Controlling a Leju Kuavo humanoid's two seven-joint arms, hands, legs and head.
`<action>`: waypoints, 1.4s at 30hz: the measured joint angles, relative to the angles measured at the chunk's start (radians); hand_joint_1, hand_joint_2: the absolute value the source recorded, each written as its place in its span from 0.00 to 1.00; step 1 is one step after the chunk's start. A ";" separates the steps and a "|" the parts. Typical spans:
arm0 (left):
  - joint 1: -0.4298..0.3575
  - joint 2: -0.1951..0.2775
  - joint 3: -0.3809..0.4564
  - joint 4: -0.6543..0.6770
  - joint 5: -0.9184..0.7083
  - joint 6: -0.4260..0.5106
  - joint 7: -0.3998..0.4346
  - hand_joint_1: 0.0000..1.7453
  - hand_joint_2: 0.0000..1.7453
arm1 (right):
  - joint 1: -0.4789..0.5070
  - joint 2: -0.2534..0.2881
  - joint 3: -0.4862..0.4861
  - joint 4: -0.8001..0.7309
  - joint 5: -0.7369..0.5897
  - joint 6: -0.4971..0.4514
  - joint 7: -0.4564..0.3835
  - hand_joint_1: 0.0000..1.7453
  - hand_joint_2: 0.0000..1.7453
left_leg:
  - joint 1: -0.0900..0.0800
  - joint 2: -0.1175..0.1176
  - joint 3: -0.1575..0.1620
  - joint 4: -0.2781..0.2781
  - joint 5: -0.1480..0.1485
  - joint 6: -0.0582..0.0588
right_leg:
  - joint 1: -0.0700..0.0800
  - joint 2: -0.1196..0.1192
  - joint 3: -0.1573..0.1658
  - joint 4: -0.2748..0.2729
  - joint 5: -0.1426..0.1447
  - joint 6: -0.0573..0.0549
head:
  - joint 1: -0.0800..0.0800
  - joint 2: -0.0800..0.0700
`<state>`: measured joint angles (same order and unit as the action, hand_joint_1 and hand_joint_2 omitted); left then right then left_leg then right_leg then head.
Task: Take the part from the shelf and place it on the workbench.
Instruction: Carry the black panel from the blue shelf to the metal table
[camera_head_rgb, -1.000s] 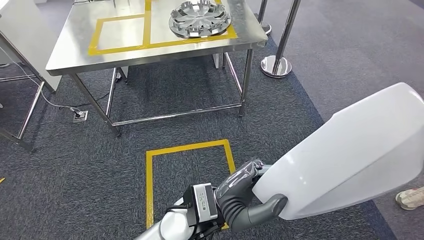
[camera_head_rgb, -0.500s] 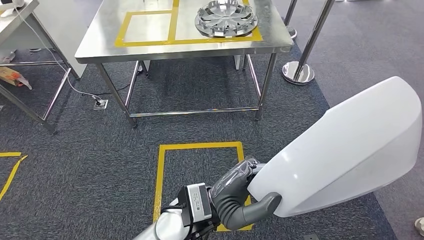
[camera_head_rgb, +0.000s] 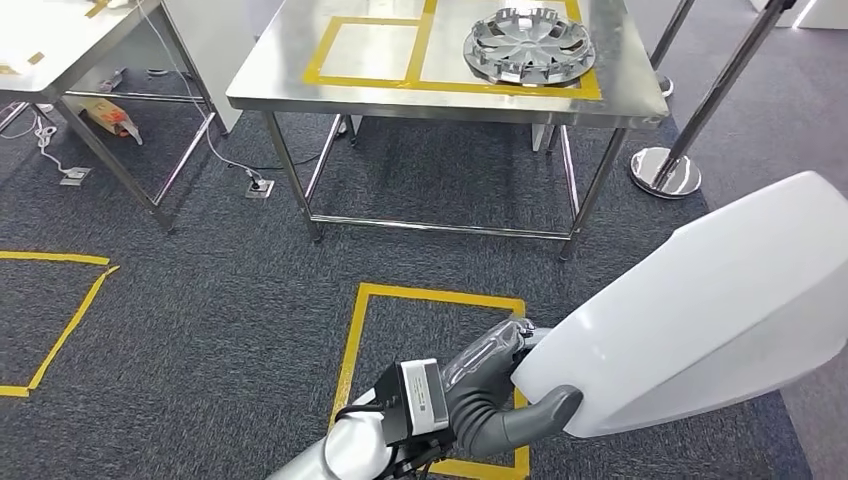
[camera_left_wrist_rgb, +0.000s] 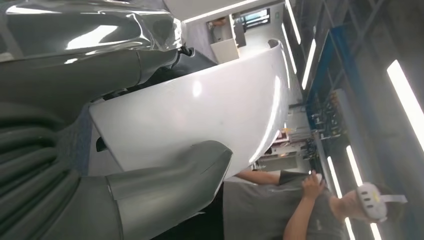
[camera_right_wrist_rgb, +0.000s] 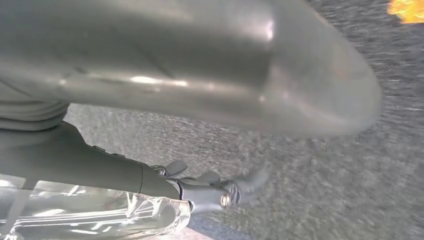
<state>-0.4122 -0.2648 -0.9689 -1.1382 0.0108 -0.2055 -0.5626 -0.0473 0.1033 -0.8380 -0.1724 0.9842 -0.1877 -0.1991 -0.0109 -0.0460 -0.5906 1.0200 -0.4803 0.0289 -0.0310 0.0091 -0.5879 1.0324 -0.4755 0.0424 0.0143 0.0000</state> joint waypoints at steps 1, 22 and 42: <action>-0.004 -0.002 0.000 0.004 0.003 -0.007 0.004 1.00 1.00 | 0.000 0.001 0.000 0.000 0.003 0.000 0.000 0.00 0.00 | -0.001 0.000 0.000 -0.002 0.001 0.004 | 0.000 0.000 -0.001 0.000 0.001 -0.002 | -0.005 0.000; -0.318 -0.095 -0.111 0.146 0.375 0.146 0.176 1.00 1.00 | -0.010 0.003 -0.001 0.000 0.059 0.004 -0.002 0.00 0.00 | -0.003 0.001 0.006 -0.014 0.007 -0.013 | 0.002 0.002 0.000 -0.001 0.000 -0.015 | -0.023 0.000; -0.611 -0.090 -0.294 0.473 0.647 0.354 0.244 1.00 1.00 | -0.014 0.007 0.000 0.000 0.091 0.009 0.004 0.00 0.00 | -0.006 0.002 0.006 -0.013 0.006 -0.011 | -0.001 0.002 0.001 -0.001 0.000 -0.014 | -0.023 0.000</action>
<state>-1.0229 -0.3545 -1.2631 -0.6655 0.6575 0.1485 -0.3182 -0.0610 0.1101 -0.8378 -0.1724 1.0751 -0.1784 -0.1955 -0.0164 -0.0445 -0.5850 1.0071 -0.4739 0.0177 -0.0322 0.0109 -0.5873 1.0316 -0.4753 0.0288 -0.0088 0.0000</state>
